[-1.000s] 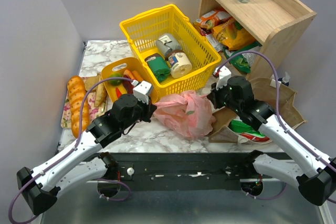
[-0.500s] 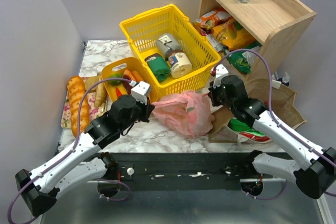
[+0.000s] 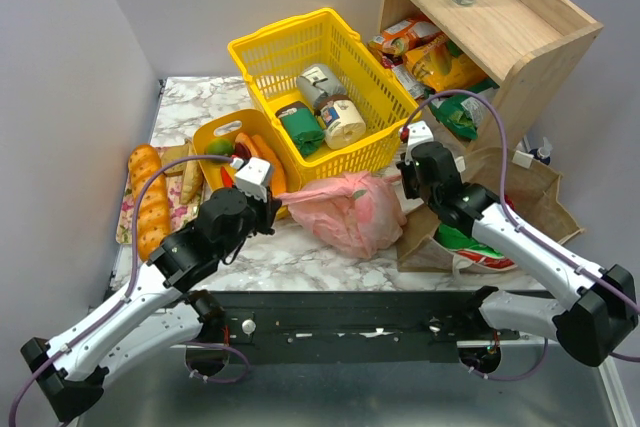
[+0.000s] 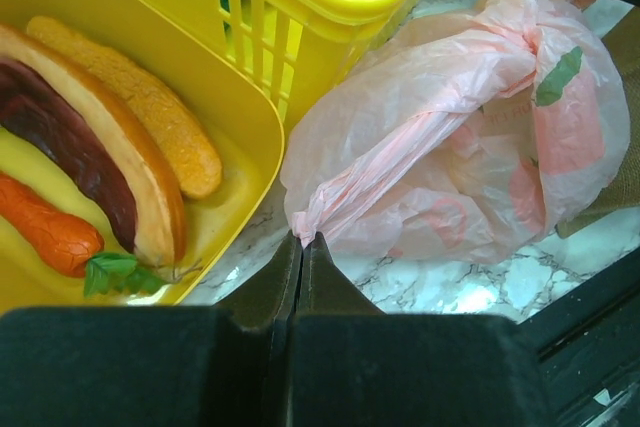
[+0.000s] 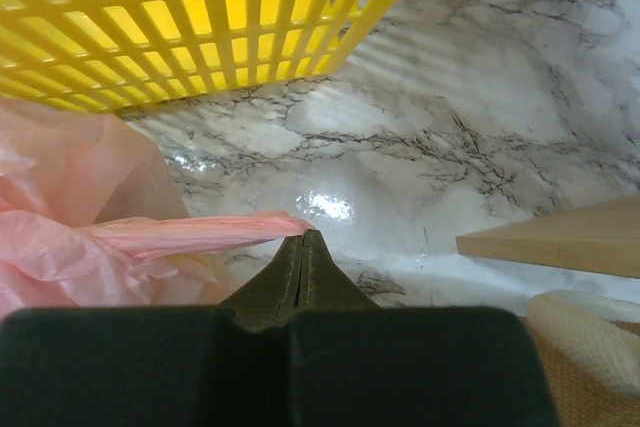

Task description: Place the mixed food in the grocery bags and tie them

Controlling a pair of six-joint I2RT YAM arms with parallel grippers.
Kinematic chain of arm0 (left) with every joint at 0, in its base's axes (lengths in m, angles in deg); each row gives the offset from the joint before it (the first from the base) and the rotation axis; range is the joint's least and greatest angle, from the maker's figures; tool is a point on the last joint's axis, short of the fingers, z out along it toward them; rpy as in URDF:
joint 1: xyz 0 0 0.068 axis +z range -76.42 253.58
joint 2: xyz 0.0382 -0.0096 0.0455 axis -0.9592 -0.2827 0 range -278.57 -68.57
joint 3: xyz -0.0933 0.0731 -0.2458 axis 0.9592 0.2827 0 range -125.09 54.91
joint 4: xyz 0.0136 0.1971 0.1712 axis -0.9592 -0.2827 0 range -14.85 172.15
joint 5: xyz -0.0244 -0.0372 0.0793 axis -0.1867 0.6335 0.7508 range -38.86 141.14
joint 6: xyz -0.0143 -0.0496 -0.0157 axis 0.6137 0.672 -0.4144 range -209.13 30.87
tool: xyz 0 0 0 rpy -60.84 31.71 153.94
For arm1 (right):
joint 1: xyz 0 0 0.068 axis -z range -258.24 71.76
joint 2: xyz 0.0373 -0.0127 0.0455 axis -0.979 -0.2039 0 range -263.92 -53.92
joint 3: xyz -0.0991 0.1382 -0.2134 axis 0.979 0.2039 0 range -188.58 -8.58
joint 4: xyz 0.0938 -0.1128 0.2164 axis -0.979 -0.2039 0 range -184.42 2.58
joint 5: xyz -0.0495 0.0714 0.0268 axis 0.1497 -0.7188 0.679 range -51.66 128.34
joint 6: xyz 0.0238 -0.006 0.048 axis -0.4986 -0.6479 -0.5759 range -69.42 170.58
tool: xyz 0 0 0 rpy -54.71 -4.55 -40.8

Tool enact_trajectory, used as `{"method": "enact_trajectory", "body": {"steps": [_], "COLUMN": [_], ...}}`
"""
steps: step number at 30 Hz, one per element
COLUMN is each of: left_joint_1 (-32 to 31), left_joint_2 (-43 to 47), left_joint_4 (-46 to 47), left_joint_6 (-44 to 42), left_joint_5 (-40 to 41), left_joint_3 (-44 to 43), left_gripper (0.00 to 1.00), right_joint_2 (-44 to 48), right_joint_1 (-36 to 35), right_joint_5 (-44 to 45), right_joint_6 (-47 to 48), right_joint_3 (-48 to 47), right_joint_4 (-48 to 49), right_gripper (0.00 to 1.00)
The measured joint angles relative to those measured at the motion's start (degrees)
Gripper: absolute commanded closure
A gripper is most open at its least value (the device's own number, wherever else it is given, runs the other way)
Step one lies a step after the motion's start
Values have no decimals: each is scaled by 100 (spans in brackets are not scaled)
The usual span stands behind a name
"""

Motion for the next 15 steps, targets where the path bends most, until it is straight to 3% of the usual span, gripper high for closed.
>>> {"method": "enact_trajectory", "body": {"steps": [15], "left_joint_1": [-7], "left_joint_2": [597], "left_joint_4": [-188], "left_joint_6": [249], "left_joint_5": [450], "left_joint_3": [131], "left_gripper": [100], "right_joint_2": [-173], "right_joint_1": [2], "right_joint_5": [98], "right_joint_6": [-9], "right_joint_3": [0], "right_joint_4": [168], "right_gripper": [99]}}
